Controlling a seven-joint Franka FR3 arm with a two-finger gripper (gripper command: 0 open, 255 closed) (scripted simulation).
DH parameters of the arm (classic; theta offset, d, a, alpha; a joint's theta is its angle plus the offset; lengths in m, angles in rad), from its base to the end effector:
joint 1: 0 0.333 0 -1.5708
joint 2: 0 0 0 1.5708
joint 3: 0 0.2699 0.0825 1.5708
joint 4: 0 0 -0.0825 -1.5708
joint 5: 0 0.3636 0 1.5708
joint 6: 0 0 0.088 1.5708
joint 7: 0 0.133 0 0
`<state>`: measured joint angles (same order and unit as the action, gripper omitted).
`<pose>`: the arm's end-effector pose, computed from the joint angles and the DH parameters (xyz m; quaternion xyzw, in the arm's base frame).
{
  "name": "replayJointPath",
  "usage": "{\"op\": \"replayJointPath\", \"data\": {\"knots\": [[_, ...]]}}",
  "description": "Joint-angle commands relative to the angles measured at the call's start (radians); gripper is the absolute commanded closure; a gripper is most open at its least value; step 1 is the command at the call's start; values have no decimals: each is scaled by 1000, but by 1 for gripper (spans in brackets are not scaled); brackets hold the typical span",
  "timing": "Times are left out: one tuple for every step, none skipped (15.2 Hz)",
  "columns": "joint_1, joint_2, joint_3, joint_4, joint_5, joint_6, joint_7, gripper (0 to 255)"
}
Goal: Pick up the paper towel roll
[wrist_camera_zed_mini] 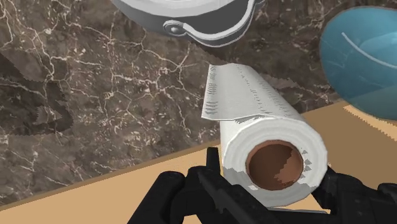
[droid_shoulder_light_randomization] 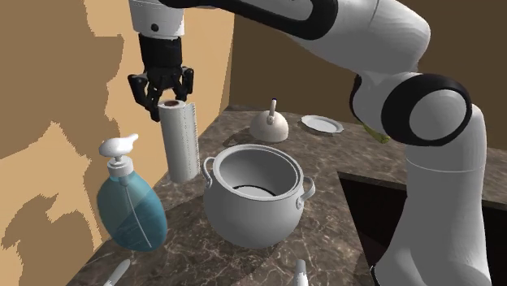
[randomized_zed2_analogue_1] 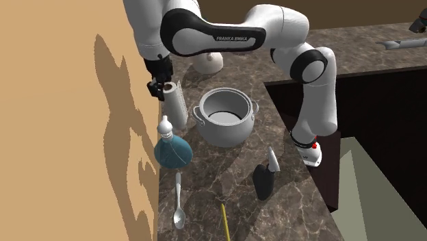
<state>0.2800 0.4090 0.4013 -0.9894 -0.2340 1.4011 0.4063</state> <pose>0.5269 0.3112 0.5723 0.9942 0.0995 0.0309 0.0248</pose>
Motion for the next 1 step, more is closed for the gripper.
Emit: {"op": "replayJointPath", "data": {"knots": [[4,4,0,15,-2,-12,0,255]]}}
